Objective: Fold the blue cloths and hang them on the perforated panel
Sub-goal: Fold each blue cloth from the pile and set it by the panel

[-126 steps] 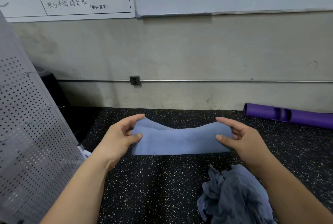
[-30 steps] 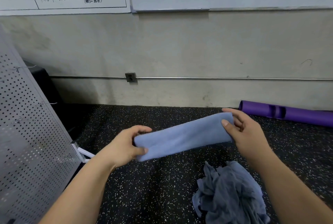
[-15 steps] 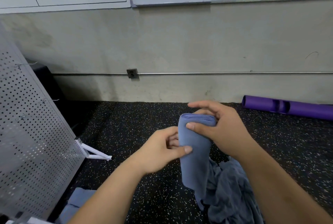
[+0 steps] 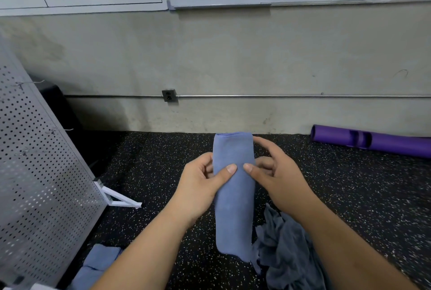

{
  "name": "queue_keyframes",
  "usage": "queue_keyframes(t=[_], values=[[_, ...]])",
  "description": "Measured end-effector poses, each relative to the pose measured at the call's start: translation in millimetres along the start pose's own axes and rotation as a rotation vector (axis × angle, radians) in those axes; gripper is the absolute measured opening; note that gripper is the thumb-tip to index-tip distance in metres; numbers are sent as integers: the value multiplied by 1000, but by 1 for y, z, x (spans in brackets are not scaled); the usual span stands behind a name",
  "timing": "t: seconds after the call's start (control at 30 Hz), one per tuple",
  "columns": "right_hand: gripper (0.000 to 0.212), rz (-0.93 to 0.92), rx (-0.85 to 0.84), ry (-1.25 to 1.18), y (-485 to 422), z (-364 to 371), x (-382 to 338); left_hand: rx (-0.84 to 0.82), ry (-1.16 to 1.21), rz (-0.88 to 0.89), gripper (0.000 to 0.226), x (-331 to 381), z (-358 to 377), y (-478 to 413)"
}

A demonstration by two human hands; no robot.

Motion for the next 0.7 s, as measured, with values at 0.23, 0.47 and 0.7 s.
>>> queue_keyframes(t=[0.23,0.47,0.7], values=[[39,-108,224,-17,4,3,4,-135,-17,-37,29,-7,4,3],[88,22,-130,16,9,16,16,179,184,-74,32,-1,-7,2],[52,6,2,-94,7,15,23,130,14,-197,74,-13,-11,1]])
Point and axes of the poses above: each hand's wrist, its own y-axis away from the middle knuckle, its own z-axis out of the palm, x = y × z, the point moved 3 cm from there along -y, towards the middle knuckle, and after that the axes turned 13 degrees about -y, right-handed, at the moved point
